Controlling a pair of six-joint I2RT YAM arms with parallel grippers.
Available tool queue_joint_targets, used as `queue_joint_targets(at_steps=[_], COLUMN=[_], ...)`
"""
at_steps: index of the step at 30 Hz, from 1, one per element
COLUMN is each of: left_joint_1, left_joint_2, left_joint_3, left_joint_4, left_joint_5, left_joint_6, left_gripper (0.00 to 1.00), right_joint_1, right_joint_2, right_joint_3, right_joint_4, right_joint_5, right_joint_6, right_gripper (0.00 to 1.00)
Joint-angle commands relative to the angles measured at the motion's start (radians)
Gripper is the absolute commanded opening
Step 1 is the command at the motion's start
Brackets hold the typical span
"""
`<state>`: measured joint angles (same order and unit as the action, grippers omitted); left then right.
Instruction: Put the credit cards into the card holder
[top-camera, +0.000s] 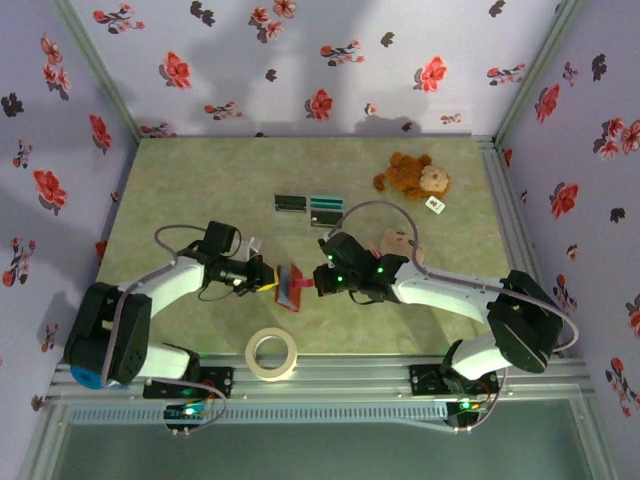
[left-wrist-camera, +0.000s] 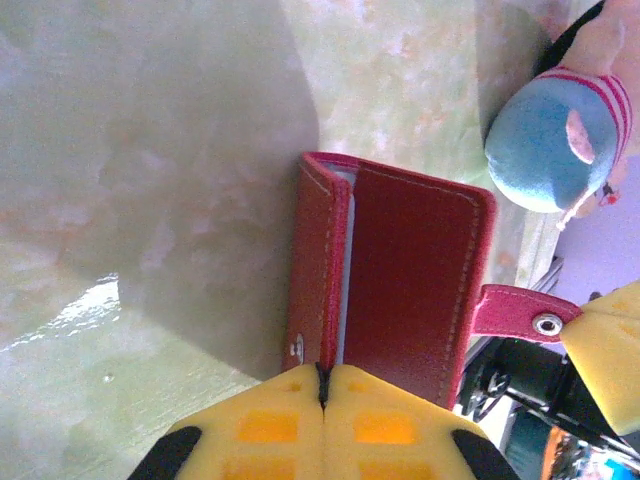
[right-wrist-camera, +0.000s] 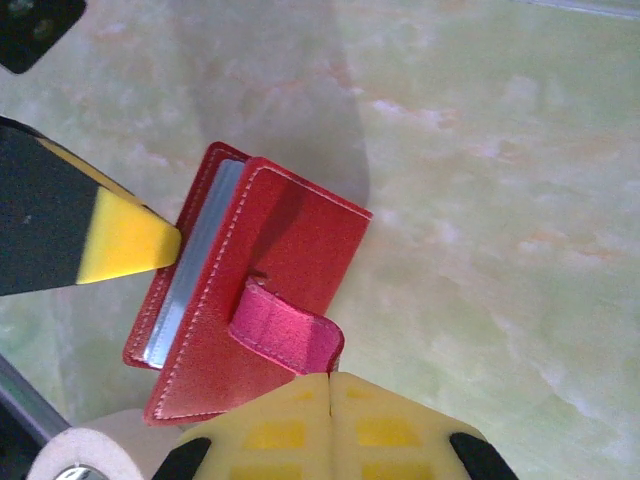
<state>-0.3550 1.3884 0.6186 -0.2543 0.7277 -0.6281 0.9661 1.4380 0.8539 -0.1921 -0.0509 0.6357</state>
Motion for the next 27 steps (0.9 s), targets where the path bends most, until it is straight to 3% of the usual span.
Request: queue_joint_targets(at_steps=[1, 2, 3, 7, 12, 15, 18, 22, 27], left_joint_1=[0.005, 0.004, 0.003, -0.002, -0.024, -0.056, -0.072, -0.079, -0.084], left_joint_2=[0.014, 0.014, 0.016, 0.003, -0.038, -0.083, -0.136, -0.173, -0.145], left_joint_3=[-0.006, -0.007, -0.004, 0.012, 0.033, 0.041, 0.057, 0.052, 0.040], left_joint_4=[0.014, 0.018, 0.016, -0.010, -0.049, -0.052, -0.079, -0.065, -0.045], left_joint_5=[0.039, 0.041, 0.043, 0.049, 0.017, -0.034, -0.079, -0.103, -0.104], left_joint_6=[0.000, -0.001, 0.003, 0.011, -0.009, -0.053, -0.087, -0.146, -0.159], left_gripper=[0.00, 0.00, 0.00, 0.00, 0.00, 0.00, 0.00, 0.00, 0.00], right_joint_1=[-0.013, -0.017, -0.029, -0.076, -0.079, -0.078, -0.076, -0.028, 0.016], right_joint_2=[-0.012, -0.010, -0.007, 0.015, -0.071, -0.128, -0.136, -0.125, -0.016], right_joint_3=[-0.001, 0.002, 0.006, 0.032, 0.071, 0.095, 0.106, 0.054, 0.095], right_joint_4=[-0.086, -0.113, -0.140, -0.236, -0.262, -0.257, -0.232, 0.005, -0.023], right_joint_5=[0.081, 0.098, 0.108, 0.102, 0.077, 0.045, -0.011, -0.182, -0.119], right_joint_6=[-0.004, 0.005, 0.020, 0.056, 0.014, -0.023, -0.037, 0.123, 0.154], right_gripper=[0.00, 0.01, 0.10, 0.18, 0.44, 0.55, 0.58, 0.59, 0.61])
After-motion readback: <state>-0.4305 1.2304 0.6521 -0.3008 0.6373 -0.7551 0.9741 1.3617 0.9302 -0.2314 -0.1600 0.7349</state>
